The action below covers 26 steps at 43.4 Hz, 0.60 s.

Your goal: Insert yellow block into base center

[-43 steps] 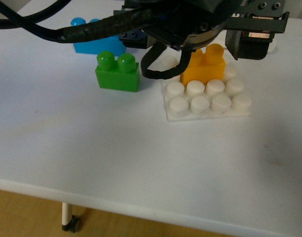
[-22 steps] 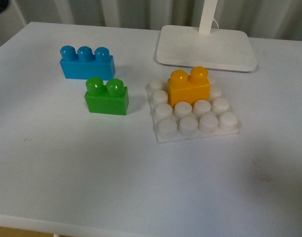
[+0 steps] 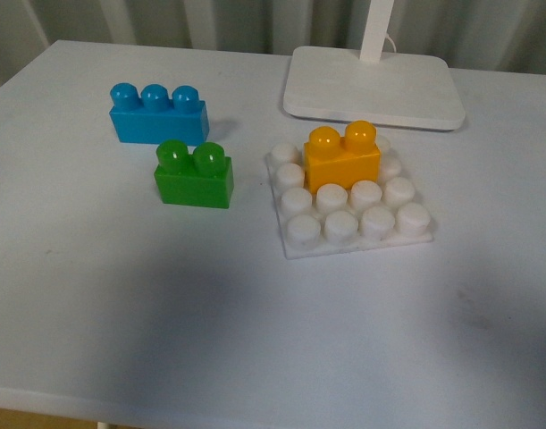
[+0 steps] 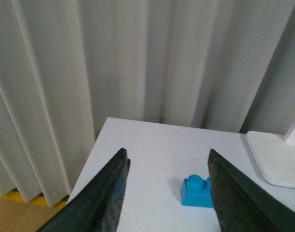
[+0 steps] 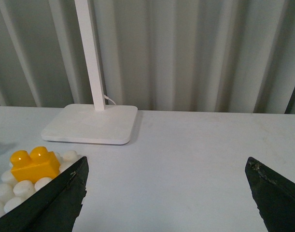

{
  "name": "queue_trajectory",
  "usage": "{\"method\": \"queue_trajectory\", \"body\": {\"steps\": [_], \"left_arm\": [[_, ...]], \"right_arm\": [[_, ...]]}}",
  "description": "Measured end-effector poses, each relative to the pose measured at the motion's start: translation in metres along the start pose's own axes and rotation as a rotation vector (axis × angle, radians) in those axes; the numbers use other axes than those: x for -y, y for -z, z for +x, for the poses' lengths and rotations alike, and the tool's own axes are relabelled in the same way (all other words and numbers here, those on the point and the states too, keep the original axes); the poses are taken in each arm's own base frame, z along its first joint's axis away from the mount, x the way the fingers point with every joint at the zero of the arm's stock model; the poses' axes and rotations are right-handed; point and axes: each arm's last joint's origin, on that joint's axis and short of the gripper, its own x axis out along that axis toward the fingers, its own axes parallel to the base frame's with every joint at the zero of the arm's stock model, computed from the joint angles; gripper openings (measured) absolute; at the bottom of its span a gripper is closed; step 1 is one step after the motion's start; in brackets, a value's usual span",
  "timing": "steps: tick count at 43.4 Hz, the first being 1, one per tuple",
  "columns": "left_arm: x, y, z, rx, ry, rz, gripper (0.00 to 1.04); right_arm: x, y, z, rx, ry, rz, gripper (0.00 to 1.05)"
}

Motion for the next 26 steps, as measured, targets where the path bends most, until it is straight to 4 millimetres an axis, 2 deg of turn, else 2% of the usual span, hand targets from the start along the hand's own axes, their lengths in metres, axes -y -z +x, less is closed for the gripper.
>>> {"method": "queue_trajectory", "body": {"steps": [9,10,26], "left_arm": [[0.0,0.022,-0.024,-0.011,-0.001,0.009,0.06],[0.0,0.023,-0.027,-0.007,-0.001,0.008,0.04],[-0.001,0.041,-0.057,-0.007,-0.001,0.011,0.04]], "right_arm": [[0.0,0.0,0.0,0.0,-0.001,0.0,0.95],[0.0,0.0,0.0,0.0,0.0,0.0,0.95],[0.0,0.0,0.0,0.0,0.0,0.0,0.95]]}}
